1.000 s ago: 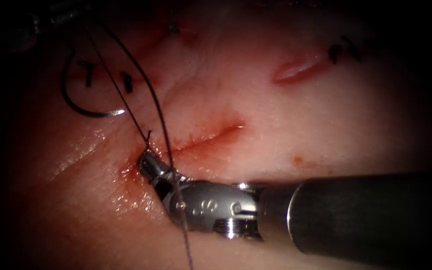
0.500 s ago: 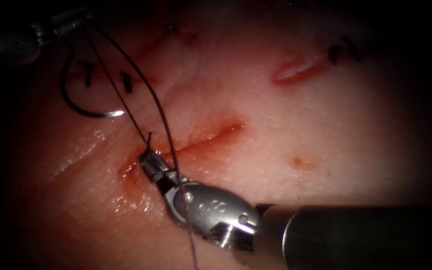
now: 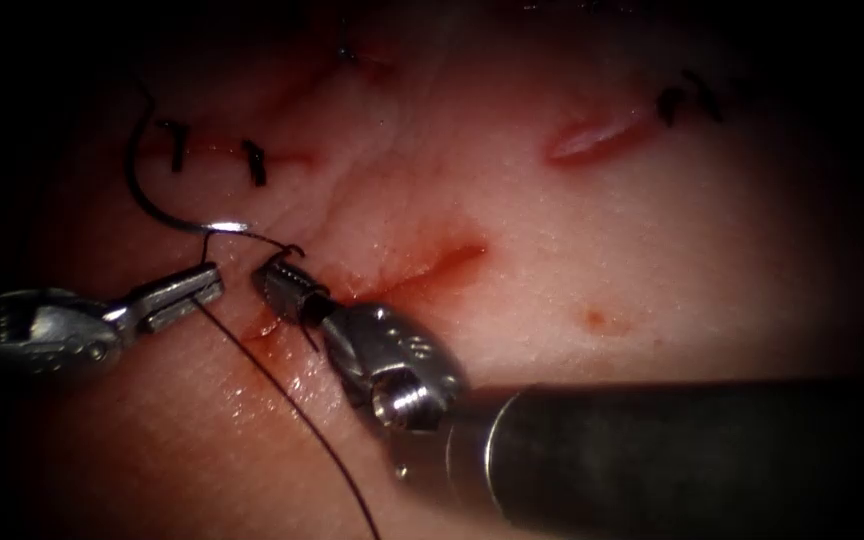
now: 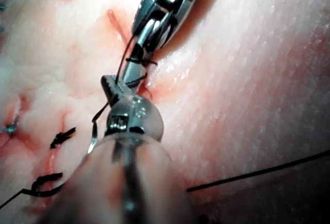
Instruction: Wound Closure
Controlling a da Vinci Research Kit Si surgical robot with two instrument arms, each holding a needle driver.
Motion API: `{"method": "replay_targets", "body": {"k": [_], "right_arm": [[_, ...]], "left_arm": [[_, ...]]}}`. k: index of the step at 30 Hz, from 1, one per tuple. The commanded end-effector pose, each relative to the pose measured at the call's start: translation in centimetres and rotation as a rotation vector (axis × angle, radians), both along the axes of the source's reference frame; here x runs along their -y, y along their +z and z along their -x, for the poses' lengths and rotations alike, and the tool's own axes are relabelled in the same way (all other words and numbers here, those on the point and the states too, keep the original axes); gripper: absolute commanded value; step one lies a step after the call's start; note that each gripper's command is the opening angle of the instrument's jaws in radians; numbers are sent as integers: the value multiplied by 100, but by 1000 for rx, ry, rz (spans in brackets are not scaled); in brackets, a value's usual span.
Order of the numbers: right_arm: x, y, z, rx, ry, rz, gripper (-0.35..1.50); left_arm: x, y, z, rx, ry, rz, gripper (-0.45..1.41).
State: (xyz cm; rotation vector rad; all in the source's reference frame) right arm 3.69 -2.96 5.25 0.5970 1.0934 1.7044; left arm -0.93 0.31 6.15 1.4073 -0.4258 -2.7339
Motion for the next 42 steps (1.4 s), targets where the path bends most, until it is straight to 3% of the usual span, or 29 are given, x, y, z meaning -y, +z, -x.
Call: {"method": "replay_targets", "body": {"k": [1,3,10,13,14,19,20,22,23,27,33,42], "right_arm": [[-1,1,-11,-24,-5,-29,-35],[7,-1,-11,56,-51,26,-35],[18,-12,-9,47,-68,-21,-35],[21,-23,-2,74,-119,48,-35],[20,-30,4,179,-205,204,-35],[16,-37,16,389,-378,573,-35],[16,-38,16,516,-442,706,-35],[16,-38,15,578,-480,758,-35],[17,-39,14,666,-563,858,-35],[22,-45,11,768,-641,936,-35],[29,-61,7,704,-655,908,-35],[49,-81,4,661,-620,840,-35]], "left_arm": [[-3,4,7,3,0,-1,-45],[-3,3,12,8,2,-3,-45],[-3,-1,15,22,12,-8,-45],[-7,-3,12,31,15,-17,-45],[-8,-4,12,33,17,-19,-45],[-16,-6,12,23,8,-24,-45],[-23,-9,11,27,-6,-22,-45],[-33,-12,10,28,-18,-18,-45],[-43,-16,9,30,-31,-16,-45],[-67,-24,5,30,-54,4,-45],[-92,-32,4,25,-69,41,-45],[-166,-67,-4,52,-185,177,-45]]}}
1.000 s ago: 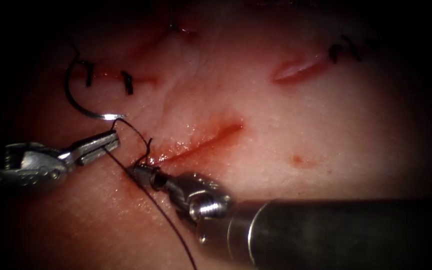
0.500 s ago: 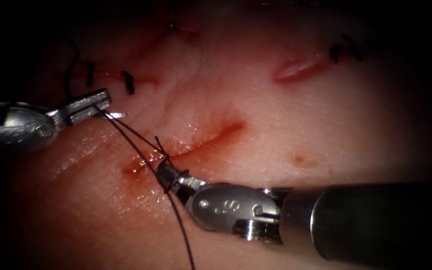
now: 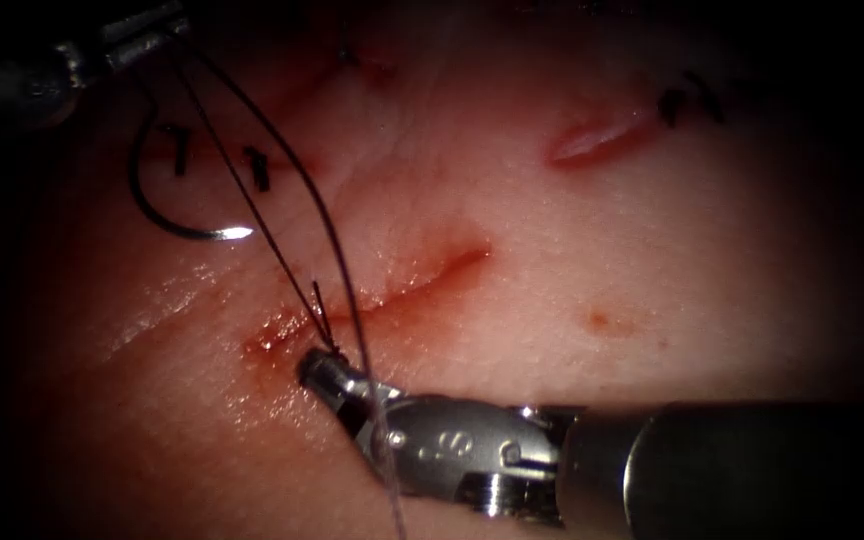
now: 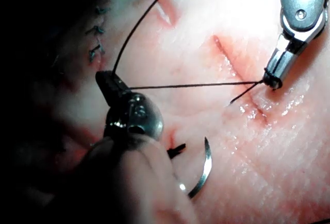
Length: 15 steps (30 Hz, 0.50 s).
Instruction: Wound Closure
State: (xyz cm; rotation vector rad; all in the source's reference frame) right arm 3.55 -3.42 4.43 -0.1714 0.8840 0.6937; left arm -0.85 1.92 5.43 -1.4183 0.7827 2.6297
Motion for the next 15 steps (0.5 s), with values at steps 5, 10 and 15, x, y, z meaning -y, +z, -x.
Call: {"method": "replay_targets", "body": {"k": [5,10,15], "right_arm": [[1,-8,-14,-3,6,-8,-35],[-8,-4,-21,-11,16,-3,-35],[7,3,-20,-8,3,7,-35]], "left_arm": [[-37,2,6,-100,-106,107,-45],[-60,16,5,-301,-209,274,-45],[-104,32,-4,-457,-283,445,-45]]}}
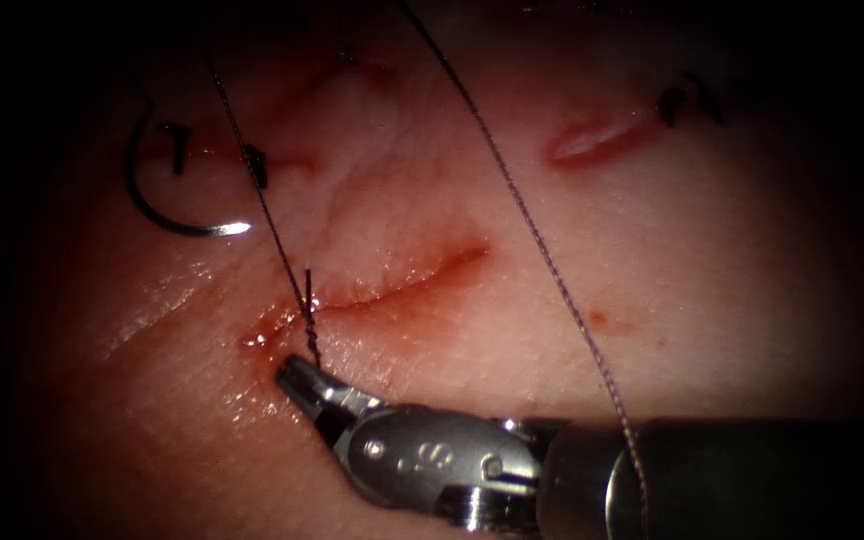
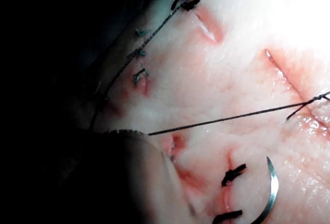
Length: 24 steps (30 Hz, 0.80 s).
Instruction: Wound Closure
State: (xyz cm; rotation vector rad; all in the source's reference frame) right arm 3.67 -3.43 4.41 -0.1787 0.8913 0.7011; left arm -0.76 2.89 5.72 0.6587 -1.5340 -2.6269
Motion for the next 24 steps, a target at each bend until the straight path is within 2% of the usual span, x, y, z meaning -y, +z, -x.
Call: {"method": "replay_targets", "body": {"k": [1,2,7,14,16,20,24], "right_arm": [[12,6,-6,-1,-14,2,-35],[26,6,-1,-5,-24,4,-35],[56,2,13,-4,-34,3,-35],[69,-7,17,-6,-40,4,-35],[78,-8,18,-6,-43,9,-35],[114,-10,31,-1,-51,31,-35],[93,-18,25,-2,-33,17,-35]], "left_arm": [[-11,5,4,-14,-4,10,-45],[-20,9,4,-62,2,41,-45],[-35,22,7,-184,31,109,-45],[-31,40,26,-256,23,172,-45],[-33,42,30,-279,29,186,-45],[-35,41,24,-296,52,200,-45],[-32,40,21,-295,58,201,-45]]}}
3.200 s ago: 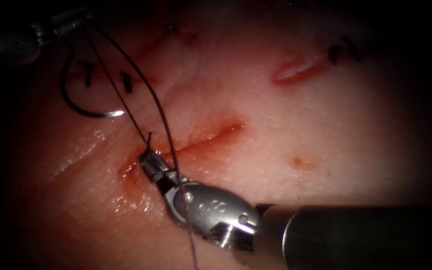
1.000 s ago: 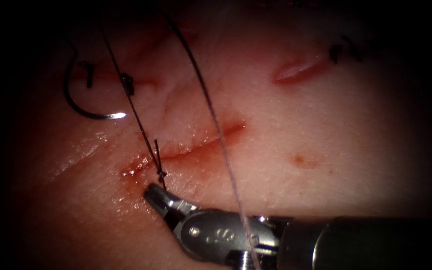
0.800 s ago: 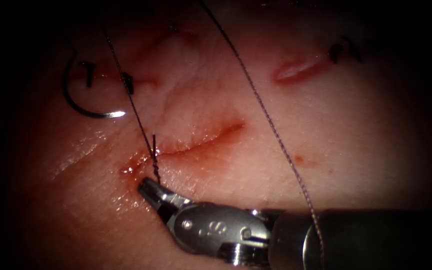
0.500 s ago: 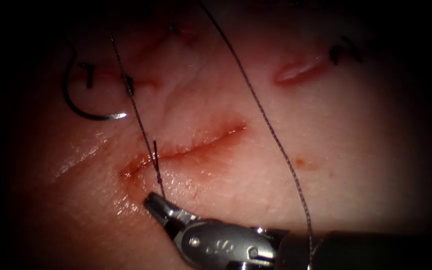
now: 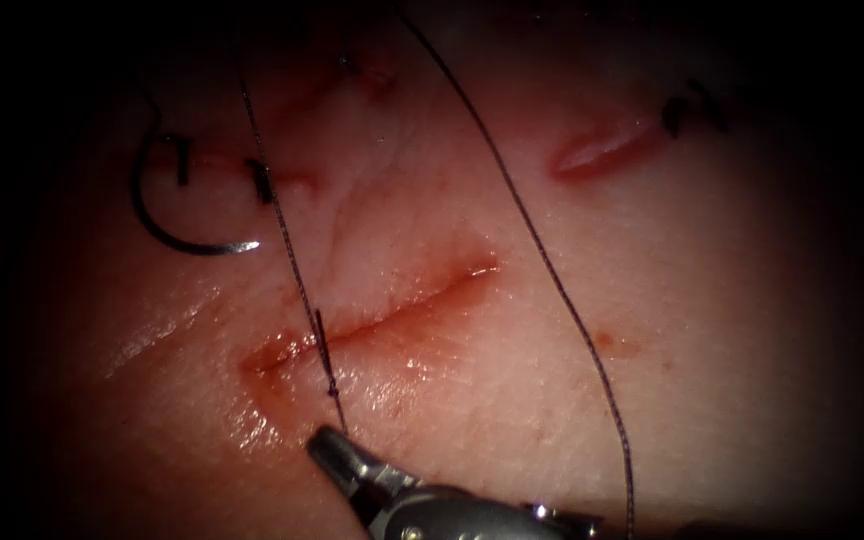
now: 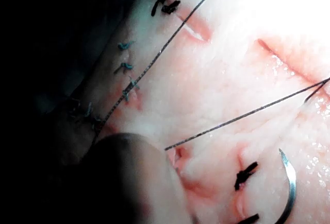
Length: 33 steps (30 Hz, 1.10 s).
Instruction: Wound Closure
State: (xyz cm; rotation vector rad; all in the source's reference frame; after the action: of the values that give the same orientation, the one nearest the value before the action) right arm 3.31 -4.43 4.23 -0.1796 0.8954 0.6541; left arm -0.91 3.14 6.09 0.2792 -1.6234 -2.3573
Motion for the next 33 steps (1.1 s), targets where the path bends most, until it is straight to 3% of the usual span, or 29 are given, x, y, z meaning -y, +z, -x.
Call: {"method": "replay_targets", "body": {"k": [1,5,8,10,15,19,24,29,33], "right_arm": [[-16,-1,-16,-12,15,-5,-35],[-46,-2,-35,-22,35,-19,-35],[-64,12,-56,-17,41,-27,-35],[-66,23,-63,-10,36,-30,-35],[-65,30,-62,-3,31,-30,-35],[-64,28,-55,-2,26,-32,-35],[-56,23,-49,2,25,-31,-35],[-53,19,-46,3,26,-29,-35],[-54,20,-40,8,31,-26,-35]], "left_arm": [[-5,3,5,-2,0,6,-45],[12,-1,8,48,-48,-13,-45],[70,1,20,90,-81,-25,-45],[105,14,28,88,-41,-87,-45],[140,58,37,96,-12,-154,-45],[159,97,48,101,-13,-203,-45],[155,101,72,103,14,-198,-45],[154,100,75,116,35,-197,-45],[165,88,70,238,113,-313,-45]]}}
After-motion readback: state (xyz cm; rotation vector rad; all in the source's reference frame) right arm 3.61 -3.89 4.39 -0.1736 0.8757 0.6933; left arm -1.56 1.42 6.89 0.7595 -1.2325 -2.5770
